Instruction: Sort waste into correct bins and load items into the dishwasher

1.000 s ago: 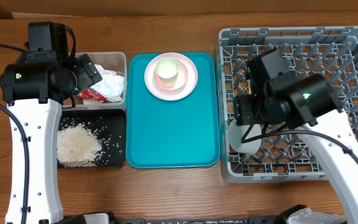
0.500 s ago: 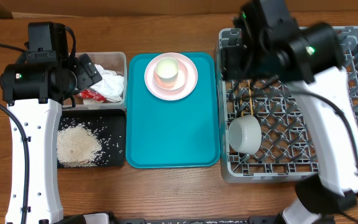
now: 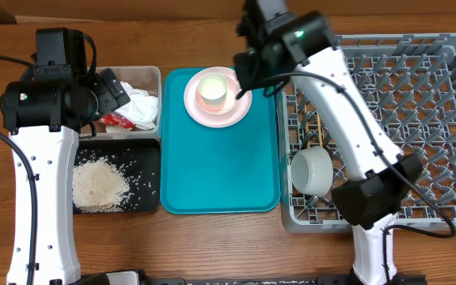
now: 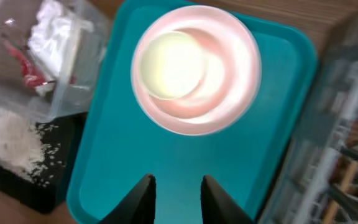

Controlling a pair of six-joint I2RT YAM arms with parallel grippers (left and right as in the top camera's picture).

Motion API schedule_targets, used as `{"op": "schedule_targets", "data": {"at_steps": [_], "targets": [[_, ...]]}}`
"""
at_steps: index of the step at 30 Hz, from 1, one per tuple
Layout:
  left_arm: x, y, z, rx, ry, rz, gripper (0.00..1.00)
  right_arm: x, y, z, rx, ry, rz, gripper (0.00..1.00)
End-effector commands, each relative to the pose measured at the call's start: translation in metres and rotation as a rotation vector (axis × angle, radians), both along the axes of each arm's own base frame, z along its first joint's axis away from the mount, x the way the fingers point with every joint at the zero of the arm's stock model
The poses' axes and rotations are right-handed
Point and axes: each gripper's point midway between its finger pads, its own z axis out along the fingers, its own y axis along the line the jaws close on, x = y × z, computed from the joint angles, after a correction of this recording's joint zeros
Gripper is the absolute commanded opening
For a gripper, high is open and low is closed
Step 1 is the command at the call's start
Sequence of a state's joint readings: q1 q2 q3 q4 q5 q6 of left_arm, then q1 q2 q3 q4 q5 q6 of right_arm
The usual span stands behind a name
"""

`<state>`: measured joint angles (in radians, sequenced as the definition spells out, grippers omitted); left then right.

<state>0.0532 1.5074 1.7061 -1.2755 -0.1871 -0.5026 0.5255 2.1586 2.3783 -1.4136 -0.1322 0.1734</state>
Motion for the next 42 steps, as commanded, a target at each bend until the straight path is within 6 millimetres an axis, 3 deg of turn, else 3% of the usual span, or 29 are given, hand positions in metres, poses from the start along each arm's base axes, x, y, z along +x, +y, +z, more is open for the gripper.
{"op": "schedule_targets", "data": {"at_steps": [1,6,13,20,25,35,39,42], "targets": [[0.001,0.001,0.0,-0.002,-0.002,0.004,1.0,-0.001,0.025,-0.011,0.019,-0.002,0.05,0.25],[0.001,0.001,0.0,-0.002,-0.002,0.004,1.0,0.009,0.048,-0.044,0.012,0.013,0.069,0.25],[0.001,0.001,0.0,-0.002,-0.002,0.004,1.0,0.025,0.065,-0.083,0.001,0.01,0.075,0.26],[0.001,0.001,0.0,-0.002,-0.002,0.004,1.0,0.046,0.082,-0.08,0.036,-0.097,0.125,0.31],[0.001,0.001,0.0,-0.002,-0.002,0.004,1.0,0.05,0.088,-0.085,0.049,-0.117,0.129,0.31],[0.001,0.001,0.0,-0.002,-0.002,0.004,1.0,0.052,0.091,-0.138,0.022,-0.121,0.129,0.31],[0.001,0.001,0.0,-0.002,-0.002,0.004,1.0,0.052,0.084,-0.143,-0.013,-0.12,0.114,0.3],[0.001,0.001,0.0,-0.002,-0.002,0.004,1.0,0.054,0.077,-0.145,-0.05,-0.125,0.098,0.19]]}}
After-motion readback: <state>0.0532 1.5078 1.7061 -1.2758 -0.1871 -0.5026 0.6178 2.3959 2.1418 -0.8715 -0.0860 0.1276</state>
